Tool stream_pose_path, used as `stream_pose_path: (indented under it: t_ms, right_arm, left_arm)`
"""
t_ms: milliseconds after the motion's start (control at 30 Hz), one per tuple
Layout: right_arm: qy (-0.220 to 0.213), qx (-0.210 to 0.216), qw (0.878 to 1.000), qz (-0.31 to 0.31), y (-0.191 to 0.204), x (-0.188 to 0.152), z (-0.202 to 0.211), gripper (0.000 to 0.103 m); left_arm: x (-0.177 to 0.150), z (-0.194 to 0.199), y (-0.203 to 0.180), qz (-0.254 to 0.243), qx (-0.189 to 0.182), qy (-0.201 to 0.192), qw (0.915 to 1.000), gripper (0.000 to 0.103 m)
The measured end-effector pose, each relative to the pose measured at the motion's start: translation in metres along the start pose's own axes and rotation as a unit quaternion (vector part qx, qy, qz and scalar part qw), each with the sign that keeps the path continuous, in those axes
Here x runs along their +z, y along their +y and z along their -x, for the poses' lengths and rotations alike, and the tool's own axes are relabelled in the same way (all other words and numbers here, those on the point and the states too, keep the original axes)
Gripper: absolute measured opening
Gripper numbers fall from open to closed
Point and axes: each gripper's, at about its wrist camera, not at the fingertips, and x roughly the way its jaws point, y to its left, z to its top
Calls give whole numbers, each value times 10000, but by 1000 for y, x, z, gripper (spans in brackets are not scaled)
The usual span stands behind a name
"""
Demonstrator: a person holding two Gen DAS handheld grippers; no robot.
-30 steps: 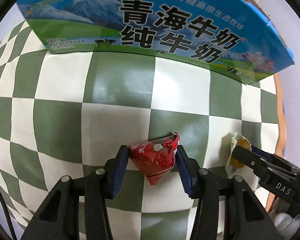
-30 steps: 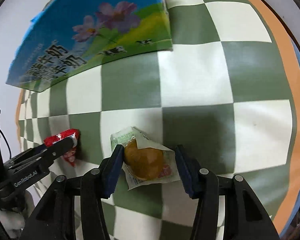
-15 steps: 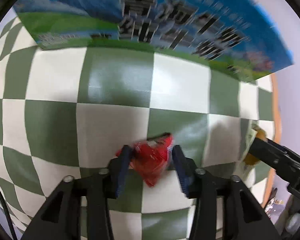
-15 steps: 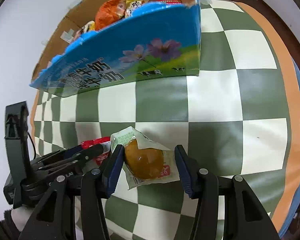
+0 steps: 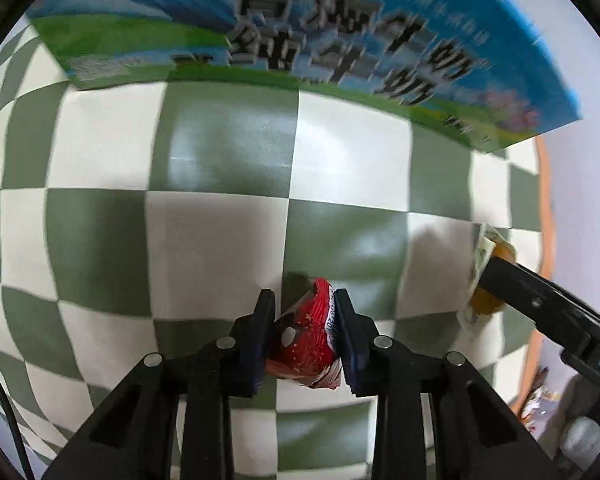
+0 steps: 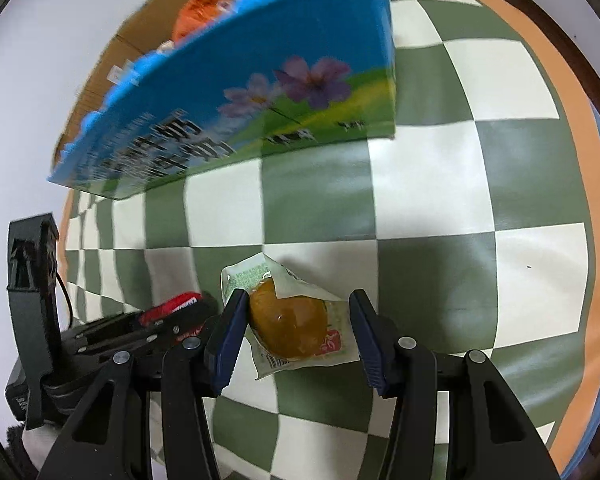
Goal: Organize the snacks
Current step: 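Carry red packet and egg into the box and open both tools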
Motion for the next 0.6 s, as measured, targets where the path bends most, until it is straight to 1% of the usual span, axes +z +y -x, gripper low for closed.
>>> stream_pose_path:
  t_ms: [67, 133, 200, 333, 433, 500, 567, 600]
  right_arm:
    - [-57, 98, 9999, -11, 1, 1, 11, 54]
    - [-137, 257, 9996, -4, 6, 3, 26, 54]
    - [-279, 393, 9988, 50, 14, 7, 43, 54]
    - [-603, 588, 9961, 248, 35, 23, 77, 54]
    - [-885, 694, 9930, 366, 50, 46, 102, 54]
    - [-1081, 626, 9910, 475, 60, 66, 113, 54]
    - [-1225, 480, 9898, 548, 67, 88, 117, 54]
    - [-1254, 433, 9896, 551, 70, 95, 114, 54]
  left_arm:
    - [-1, 22, 3, 45, -208, -97, 9997, 27]
    - [0, 43, 6, 47, -273, -224, 9994, 27]
    - [5, 67, 7, 58, -389, -420, 9983, 27]
    - [23, 121, 1, 17, -556, -938, 9940, 27]
    - [51, 150, -5, -110, -493, -1280, 9905, 27]
    - [79, 147, -26, -182, -372, -1405, 9892, 27]
    - [102, 147, -30, -257, -238, -1493, 9882, 27]
    - [114, 144, -35, -292, -178, -1477, 9884, 27]
